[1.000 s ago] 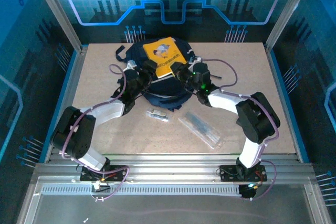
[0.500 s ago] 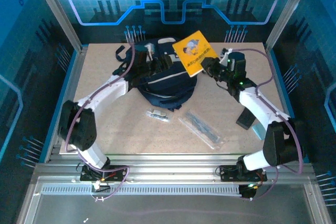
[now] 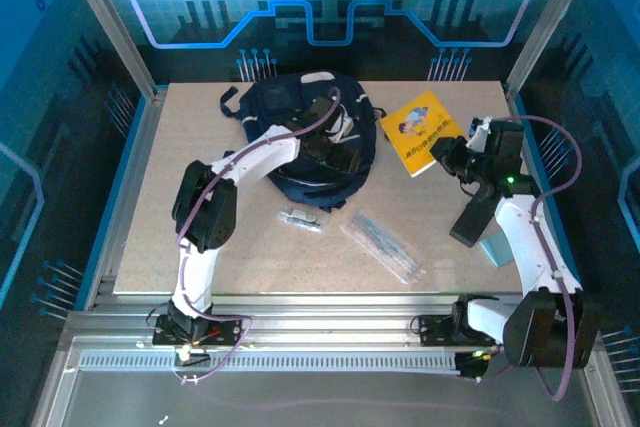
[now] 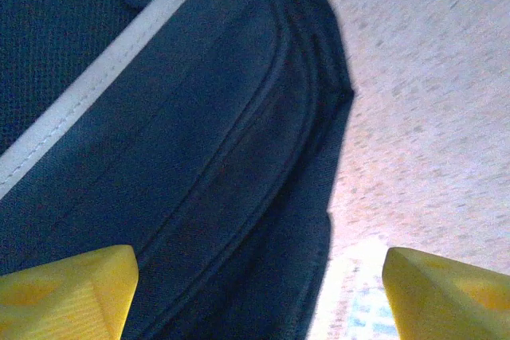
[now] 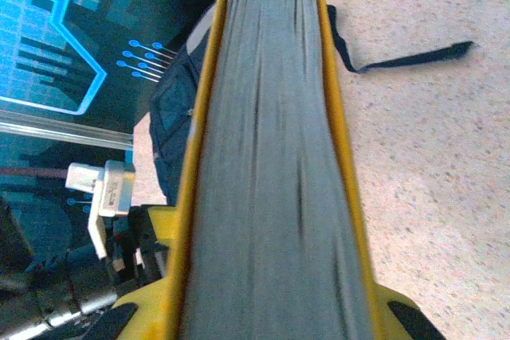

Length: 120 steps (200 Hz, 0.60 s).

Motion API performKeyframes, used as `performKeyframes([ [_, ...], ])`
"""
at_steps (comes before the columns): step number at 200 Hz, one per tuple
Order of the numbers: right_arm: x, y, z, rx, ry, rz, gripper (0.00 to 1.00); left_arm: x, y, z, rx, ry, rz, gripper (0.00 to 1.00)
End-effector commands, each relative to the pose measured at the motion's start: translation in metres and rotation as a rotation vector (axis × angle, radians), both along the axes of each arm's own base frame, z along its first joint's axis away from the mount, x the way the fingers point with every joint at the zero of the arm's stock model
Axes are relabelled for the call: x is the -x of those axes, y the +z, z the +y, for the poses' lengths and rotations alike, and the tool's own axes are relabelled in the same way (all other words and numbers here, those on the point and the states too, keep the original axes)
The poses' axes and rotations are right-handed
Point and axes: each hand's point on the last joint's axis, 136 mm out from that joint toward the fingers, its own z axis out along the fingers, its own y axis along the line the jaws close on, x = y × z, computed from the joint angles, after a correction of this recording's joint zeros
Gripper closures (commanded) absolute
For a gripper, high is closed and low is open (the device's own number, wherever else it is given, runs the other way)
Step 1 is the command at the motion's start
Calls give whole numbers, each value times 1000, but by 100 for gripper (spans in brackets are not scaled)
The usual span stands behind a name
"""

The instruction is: Pack books, pencil case, and school supplies into a backpack

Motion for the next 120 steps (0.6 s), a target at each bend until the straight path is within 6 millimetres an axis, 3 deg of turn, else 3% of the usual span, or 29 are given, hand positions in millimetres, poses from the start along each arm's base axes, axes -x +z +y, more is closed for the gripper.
performKeyframes([
  [1, 8, 10, 3, 19, 49, -52, 100, -7, -7, 12, -110, -27, -20, 18],
  [45, 8, 8, 4, 11, 51, -51, 100, -31, -12, 16, -177, -19, -101, 18],
  [120, 4, 11, 7, -18, 46, -75, 100, -25, -93, 27, -310, -82, 18, 17],
])
